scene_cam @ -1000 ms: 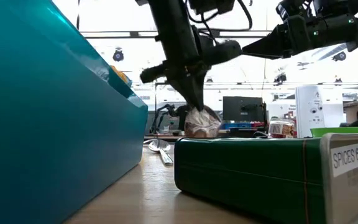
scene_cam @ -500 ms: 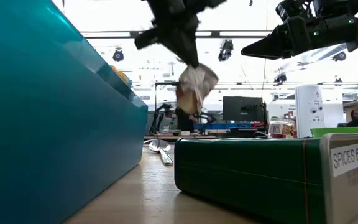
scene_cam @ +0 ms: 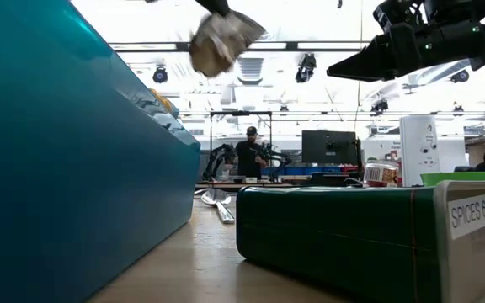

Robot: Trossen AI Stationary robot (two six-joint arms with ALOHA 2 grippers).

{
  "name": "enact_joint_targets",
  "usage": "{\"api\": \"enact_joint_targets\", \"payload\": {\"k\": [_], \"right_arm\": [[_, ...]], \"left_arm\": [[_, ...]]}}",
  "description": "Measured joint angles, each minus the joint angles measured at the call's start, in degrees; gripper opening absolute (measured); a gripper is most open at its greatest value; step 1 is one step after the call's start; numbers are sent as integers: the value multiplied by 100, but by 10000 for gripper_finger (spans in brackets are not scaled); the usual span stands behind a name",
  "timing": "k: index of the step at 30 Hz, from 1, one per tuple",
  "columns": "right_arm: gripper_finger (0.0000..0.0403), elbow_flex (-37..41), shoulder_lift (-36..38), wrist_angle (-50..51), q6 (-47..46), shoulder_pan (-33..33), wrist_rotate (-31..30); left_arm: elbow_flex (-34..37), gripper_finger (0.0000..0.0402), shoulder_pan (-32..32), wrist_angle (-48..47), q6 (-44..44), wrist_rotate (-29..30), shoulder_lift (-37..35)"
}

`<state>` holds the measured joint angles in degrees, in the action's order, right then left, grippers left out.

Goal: Pick & Place Food Item
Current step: Put the orange spice pack into the green bin

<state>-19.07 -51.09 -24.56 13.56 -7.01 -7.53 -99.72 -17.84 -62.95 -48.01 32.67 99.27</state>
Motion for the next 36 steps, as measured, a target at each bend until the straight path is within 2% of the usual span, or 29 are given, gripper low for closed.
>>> {"api": "enact_joint_targets", "payload": {"k": [9,18,26,36], "right_arm": [[215,0,0,39,0,0,0],[215,-1,0,37,-2,-2,1],[215,0,0,35,-2,-2,0],[215,0,0,35,-2,-2,0]], "left_arm": [[0,1,-863,-1325,-1666,274,-556],[0,1,-2378,-2690,-4106,957,-642],[349,1,-3690,-2706,-4978,1503,-634],[1225,1,-4823,-2709,-5945,1705,-624]]}}
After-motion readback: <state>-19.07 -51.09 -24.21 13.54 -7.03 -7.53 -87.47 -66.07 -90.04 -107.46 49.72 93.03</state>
